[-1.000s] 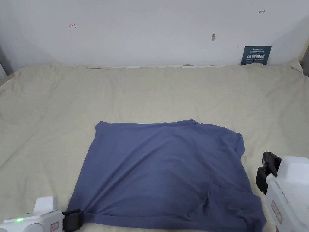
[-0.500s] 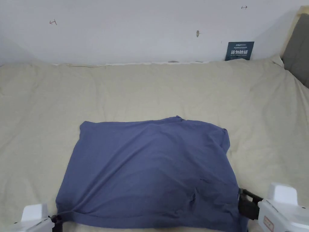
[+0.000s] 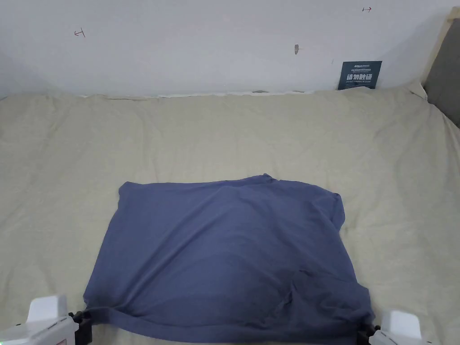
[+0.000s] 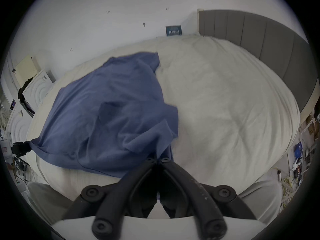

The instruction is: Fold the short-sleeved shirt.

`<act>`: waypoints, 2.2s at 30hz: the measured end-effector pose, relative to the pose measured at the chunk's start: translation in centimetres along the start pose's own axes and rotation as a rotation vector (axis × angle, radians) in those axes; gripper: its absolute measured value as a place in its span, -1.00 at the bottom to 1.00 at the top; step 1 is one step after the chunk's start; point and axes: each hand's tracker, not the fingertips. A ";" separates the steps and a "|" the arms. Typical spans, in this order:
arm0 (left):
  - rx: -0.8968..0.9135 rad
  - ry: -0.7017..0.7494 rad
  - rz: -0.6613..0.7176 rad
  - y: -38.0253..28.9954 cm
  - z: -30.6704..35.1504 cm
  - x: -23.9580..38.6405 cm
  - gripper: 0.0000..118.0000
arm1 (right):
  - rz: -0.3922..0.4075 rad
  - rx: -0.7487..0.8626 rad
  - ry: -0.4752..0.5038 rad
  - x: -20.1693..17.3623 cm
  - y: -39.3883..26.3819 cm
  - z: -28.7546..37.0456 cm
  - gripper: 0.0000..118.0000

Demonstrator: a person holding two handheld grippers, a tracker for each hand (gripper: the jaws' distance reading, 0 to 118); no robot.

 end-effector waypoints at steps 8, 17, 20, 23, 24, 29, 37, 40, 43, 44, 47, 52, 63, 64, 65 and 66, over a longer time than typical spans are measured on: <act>0.075 -0.020 0.109 4.1 -1.7 -2.6 -0.92 | 0.048 0.199 0.009 -1.4 8.0 1.3 -0.96; 0.037 -0.030 0.099 11.0 -7.7 -3.9 -0.92 | 0.102 0.165 -0.022 -2.9 15.7 -6.4 -0.96; -0.038 -0.019 0.060 12.4 -10.3 -3.7 -0.92 | 0.120 0.104 -0.043 -2.9 16.7 -9.9 -0.96; -0.104 0.004 0.038 12.7 -13.3 -4.8 -0.92 | 0.126 0.032 -0.046 -2.8 16.9 -13.1 -0.96; -0.134 0.012 0.040 12.7 -14.2 -5.0 -0.92 | 0.121 -0.003 -0.048 -2.5 16.9 -14.4 -0.96; -0.170 0.027 0.059 12.7 -15.3 -5.2 -0.81 | 0.072 -0.091 -0.048 -2.3 15.6 -16.5 -0.85; 0.076 0.036 0.062 14.3 -7.8 -2.8 0.91 | 0.033 0.137 0.001 -3.7 16.3 -8.0 0.81; 0.221 -0.007 0.069 14.4 -3.2 -0.4 0.91 | 0.054 0.244 0.038 -3.8 16.6 -3.1 0.81; 0.390 -0.009 0.054 13.5 -0.3 1.3 0.90 | 0.069 0.391 0.048 -4.2 15.7 2.1 0.80; 0.433 -0.004 0.045 13.2 0.6 2.2 0.89 | 0.078 0.429 0.041 -4.3 15.3 3.4 0.78; 0.532 -0.001 0.007 11.6 1.9 3.3 0.68 | 0.109 0.519 0.015 -5.0 13.6 7.2 0.56; 0.600 0.008 -0.066 8.8 3.5 6.6 -0.32 | 0.131 0.594 -0.033 -5.3 10.3 10.3 -0.29; 0.496 -0.012 -0.137 7.3 2.6 7.4 -1.00 | 0.155 0.622 -0.046 -5.5 8.7 11.0 -0.98; 0.440 -0.007 -0.137 7.8 1.9 6.7 -1.00 | 0.153 0.617 -0.042 -5.6 8.9 10.8 -0.98; 0.391 0.008 -0.120 8.2 1.3 6.1 -1.00 | 0.153 0.613 -0.041 -5.6 9.1 10.7 -0.98; 0.333 0.007 -0.115 8.9 0.9 5.6 -1.00 | 0.154 0.610 -0.042 -5.6 9.2 10.5 -0.98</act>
